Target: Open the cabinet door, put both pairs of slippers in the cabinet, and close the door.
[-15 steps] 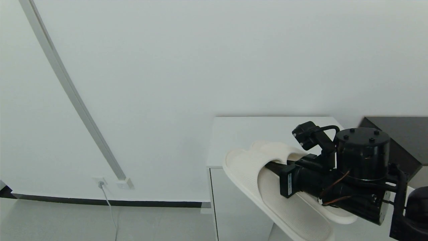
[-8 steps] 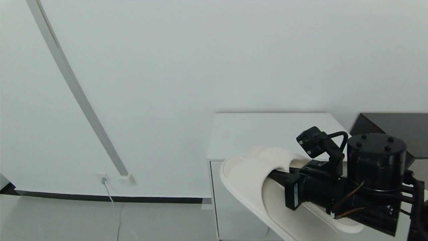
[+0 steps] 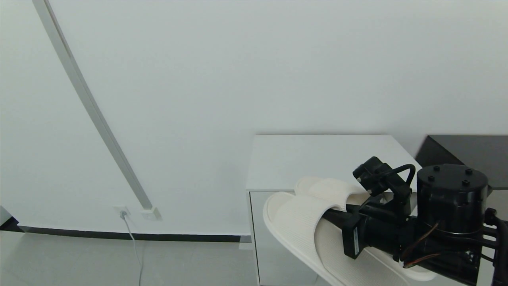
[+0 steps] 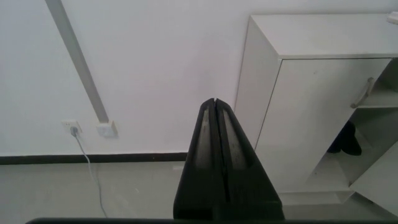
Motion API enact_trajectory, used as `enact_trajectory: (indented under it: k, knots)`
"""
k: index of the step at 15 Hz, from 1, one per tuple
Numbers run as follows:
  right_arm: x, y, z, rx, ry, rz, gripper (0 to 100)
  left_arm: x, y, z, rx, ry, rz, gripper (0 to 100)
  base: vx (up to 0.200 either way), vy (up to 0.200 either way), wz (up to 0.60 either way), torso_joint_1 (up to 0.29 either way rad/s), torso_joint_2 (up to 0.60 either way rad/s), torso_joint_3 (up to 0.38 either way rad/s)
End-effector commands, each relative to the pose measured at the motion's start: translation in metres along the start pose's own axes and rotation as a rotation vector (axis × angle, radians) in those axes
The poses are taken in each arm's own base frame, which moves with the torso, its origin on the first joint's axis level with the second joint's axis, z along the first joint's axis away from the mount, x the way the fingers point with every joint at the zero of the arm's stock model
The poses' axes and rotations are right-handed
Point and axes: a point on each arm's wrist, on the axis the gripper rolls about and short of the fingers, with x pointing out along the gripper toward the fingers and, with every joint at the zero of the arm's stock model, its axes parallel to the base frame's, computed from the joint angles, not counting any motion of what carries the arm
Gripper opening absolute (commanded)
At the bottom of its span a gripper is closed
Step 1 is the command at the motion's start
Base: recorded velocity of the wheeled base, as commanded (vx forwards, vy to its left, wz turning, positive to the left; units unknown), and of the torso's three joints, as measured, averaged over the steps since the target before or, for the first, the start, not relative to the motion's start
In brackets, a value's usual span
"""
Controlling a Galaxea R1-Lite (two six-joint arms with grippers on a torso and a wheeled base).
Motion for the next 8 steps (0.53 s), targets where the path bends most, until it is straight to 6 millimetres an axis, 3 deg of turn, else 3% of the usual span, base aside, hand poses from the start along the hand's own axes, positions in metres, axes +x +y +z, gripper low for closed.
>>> enact_trajectory:
  k: [1, 8]
  knots:
    - [0.0006, -0.0002, -0.0005, 0.001, 0.002, -0.001, 0, 0.0001, 0.0, -0.0001, 0.001, 0.001, 0.0, 0, 0.0, -0.2, 0.0, -0.002, 0.0, 0.002]
    - [0.0005, -0.0005, -0.0009, 0.003, 0.004, -0.001, 0, 0.0001, 0.0, -0.0001, 0.001, 0.001, 0.0, 0, 0.0, -0.2, 0.0, 0.004, 0.01, 0.006]
